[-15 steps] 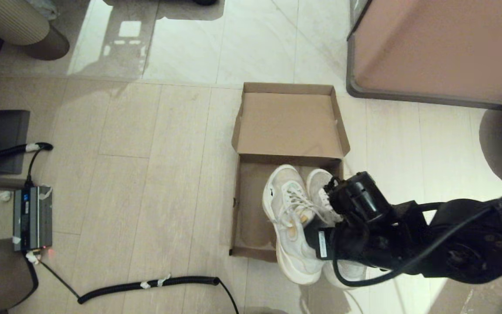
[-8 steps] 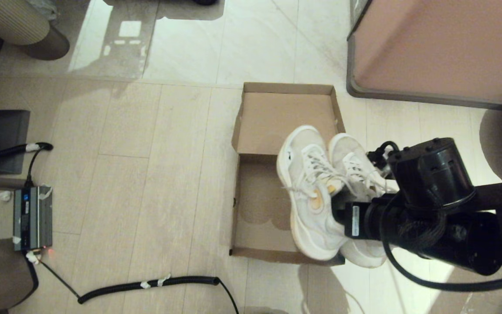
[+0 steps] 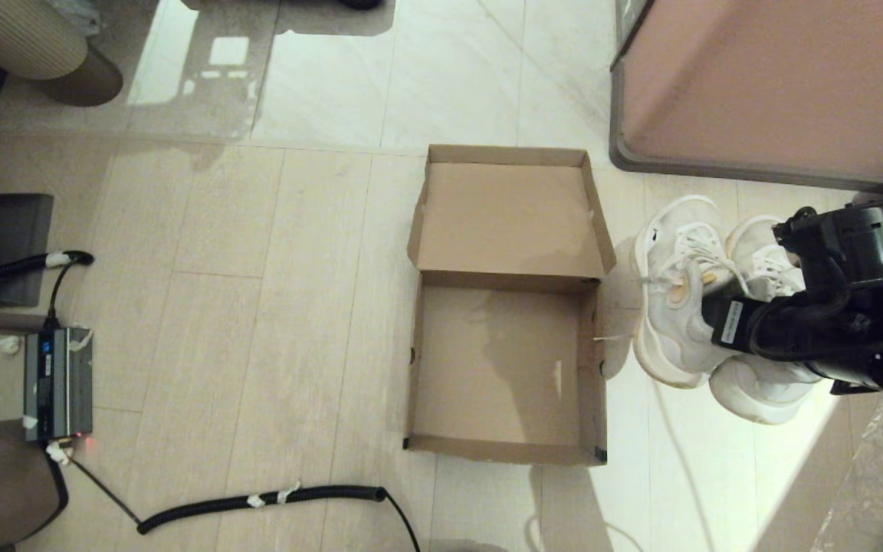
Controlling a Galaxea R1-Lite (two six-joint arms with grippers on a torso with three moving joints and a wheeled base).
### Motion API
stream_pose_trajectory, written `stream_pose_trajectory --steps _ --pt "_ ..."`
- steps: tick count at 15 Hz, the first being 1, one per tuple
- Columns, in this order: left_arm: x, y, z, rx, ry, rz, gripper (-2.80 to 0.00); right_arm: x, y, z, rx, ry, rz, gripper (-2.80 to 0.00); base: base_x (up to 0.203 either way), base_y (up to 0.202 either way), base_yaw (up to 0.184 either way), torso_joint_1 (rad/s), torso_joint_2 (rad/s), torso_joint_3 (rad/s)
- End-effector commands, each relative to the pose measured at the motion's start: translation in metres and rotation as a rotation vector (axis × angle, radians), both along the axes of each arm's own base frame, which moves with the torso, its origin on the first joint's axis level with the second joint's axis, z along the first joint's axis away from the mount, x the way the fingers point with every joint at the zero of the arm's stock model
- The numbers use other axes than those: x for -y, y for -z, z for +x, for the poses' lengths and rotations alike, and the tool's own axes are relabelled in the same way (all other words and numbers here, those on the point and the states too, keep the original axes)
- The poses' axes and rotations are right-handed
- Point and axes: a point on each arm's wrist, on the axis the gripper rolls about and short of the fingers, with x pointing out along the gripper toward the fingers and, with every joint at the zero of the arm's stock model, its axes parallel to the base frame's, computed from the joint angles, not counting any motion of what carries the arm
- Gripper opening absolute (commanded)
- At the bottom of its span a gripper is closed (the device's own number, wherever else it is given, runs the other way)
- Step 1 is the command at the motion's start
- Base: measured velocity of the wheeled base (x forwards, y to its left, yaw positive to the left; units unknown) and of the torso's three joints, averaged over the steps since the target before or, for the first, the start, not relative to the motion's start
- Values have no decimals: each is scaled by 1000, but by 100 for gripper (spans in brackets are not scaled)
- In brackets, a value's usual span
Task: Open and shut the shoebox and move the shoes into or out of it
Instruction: Put the shoes out of the shoe box
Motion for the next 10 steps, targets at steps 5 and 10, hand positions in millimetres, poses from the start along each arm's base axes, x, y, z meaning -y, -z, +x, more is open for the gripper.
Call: stream_pose_trajectory --steps 5,10 --pt "0 0 0 -1 0 0 -280 73 -7 68 131 193 -75 -280 0 0 0 0 0 0" --pt "0 0 0 0 0 0 -280 84 -45 66 234 159 -114 -280 0 0 0 0 0 0"
